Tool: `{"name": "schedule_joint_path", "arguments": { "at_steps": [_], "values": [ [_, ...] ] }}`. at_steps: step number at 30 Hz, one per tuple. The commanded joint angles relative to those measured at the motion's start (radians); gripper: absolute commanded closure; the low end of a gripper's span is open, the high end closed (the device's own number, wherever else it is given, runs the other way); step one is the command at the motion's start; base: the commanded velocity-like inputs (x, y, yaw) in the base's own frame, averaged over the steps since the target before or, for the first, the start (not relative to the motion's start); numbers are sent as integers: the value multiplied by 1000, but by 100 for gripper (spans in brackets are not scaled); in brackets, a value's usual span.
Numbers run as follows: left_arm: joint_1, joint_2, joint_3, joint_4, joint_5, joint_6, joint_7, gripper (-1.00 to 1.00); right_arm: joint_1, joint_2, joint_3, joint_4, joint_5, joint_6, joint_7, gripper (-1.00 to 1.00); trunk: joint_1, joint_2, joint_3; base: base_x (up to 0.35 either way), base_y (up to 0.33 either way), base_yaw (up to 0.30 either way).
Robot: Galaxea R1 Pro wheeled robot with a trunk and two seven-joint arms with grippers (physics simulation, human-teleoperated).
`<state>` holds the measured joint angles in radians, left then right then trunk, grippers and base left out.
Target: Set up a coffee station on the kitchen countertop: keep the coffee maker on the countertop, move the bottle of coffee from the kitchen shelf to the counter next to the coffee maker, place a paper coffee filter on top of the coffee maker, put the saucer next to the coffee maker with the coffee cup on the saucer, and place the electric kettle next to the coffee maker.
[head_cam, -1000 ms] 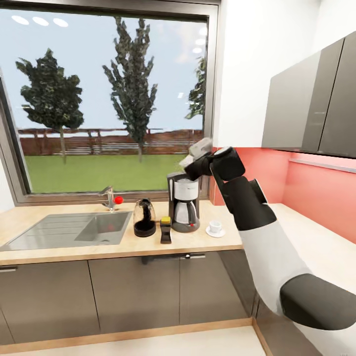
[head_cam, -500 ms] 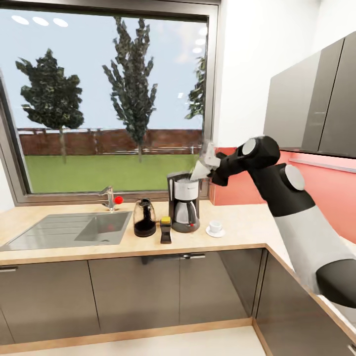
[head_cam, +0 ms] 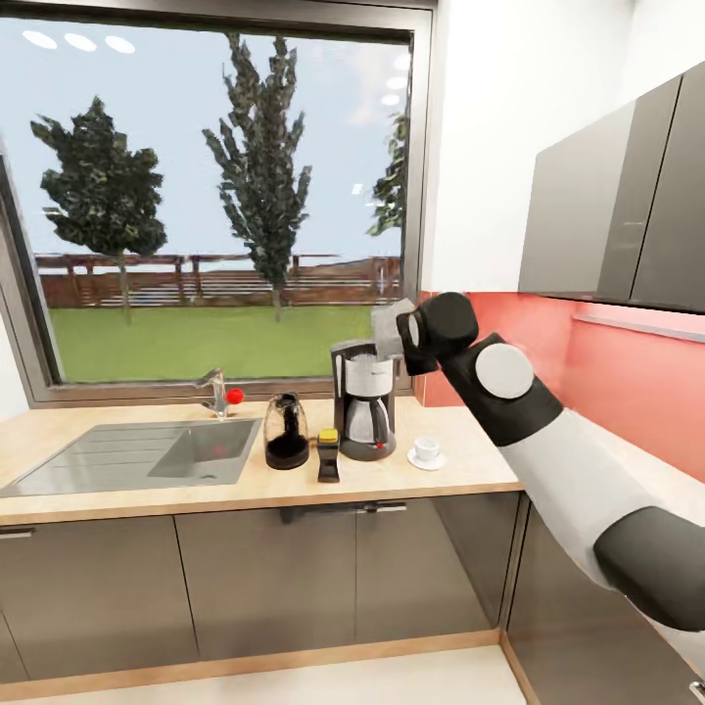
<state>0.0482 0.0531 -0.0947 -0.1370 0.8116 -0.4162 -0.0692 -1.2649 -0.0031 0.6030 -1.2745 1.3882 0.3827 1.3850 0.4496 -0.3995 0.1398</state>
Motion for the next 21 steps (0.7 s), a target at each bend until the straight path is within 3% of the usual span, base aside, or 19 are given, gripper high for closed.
{"name": "schedule_joint_path", "arguments": {
  "at_steps": [1, 6, 9, 21],
  "values": [
    [0, 1, -8, -1, 11, -2, -3, -100, -1, 11, 6, 2, 16, 12, 5, 100, 0, 0, 0, 0, 0, 0],
    [0, 1, -8, -1, 11, -3, -3, -100, -1, 74, 16, 6, 104, 12, 5, 100, 0, 0, 0, 0, 0, 0],
    [0, 1, -8, -1, 11, -3, -3, -100, -1, 100, 14, 9, 136, 12, 5, 100, 0, 0, 0, 0, 0, 0],
    [0, 1, -8, -1, 11, -2, -3, -100, -6, 124, -70, 87, 159, -3, 0, 100, 0, 0, 0, 0, 0, 0]
  ]
}}
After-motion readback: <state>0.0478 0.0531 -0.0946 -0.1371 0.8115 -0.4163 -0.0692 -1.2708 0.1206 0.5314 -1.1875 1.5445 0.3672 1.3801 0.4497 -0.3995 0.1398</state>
